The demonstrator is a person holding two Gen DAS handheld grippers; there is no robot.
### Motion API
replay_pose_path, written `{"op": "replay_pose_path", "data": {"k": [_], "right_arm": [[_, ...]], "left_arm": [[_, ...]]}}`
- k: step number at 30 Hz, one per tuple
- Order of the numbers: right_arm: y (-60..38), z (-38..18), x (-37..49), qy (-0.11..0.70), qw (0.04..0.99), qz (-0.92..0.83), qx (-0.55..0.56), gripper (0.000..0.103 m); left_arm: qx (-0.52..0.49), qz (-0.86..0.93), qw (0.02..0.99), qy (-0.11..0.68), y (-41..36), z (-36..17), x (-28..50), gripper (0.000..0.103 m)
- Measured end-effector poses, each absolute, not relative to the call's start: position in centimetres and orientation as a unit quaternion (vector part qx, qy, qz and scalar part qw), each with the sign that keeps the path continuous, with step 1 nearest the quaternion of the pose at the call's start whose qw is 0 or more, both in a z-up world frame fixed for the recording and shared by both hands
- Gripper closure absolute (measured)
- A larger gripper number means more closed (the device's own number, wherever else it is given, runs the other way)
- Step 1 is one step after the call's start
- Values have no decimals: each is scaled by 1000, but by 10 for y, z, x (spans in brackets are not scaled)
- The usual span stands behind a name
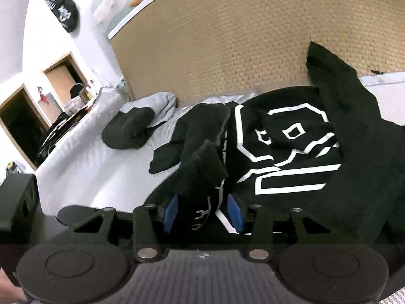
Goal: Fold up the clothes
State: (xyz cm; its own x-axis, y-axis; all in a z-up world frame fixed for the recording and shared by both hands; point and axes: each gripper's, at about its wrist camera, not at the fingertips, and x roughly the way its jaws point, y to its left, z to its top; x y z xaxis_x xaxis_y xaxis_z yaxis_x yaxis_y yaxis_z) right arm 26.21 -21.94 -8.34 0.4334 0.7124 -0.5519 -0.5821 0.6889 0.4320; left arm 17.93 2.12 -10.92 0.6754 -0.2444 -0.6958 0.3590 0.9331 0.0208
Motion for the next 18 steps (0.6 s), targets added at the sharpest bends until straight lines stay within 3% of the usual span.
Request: {"op": "replay_pose_path", "data": {"k": [18], "right_arm": [[-199, -97, 271, 408, 815, 399, 101, 52]], "left_arm": [[81, -170, 903, 386, 5, -121, 179, 96]]}}
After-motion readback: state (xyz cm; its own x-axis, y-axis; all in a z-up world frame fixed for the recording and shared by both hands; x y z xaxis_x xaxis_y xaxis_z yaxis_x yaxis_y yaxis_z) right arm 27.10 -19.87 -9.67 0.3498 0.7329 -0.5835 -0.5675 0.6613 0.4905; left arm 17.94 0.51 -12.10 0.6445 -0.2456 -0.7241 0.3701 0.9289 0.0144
